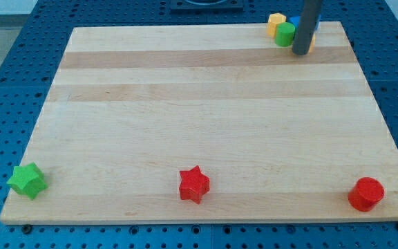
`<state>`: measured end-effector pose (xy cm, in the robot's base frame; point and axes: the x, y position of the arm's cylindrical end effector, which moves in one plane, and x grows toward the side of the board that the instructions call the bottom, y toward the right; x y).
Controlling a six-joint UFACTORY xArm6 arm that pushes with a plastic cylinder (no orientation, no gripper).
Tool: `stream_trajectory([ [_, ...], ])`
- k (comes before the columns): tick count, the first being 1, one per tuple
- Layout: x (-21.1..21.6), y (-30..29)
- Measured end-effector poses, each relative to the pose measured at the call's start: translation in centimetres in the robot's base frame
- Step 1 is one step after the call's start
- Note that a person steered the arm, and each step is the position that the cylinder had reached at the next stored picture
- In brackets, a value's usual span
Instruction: Move your arm towards the red circle
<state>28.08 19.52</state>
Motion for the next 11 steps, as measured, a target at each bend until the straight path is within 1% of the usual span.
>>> stream_trajectory([
  [1, -0.7, 1.0],
  [2, -0.3, 1.0],
  [3, 6.5, -1.1],
  [4, 14.6, -7.7],
  [5, 21.3, -9.6],
  [7, 31.7, -8.2],
  [8, 33.7, -7.2],
  [11, 33.8, -3.4],
])
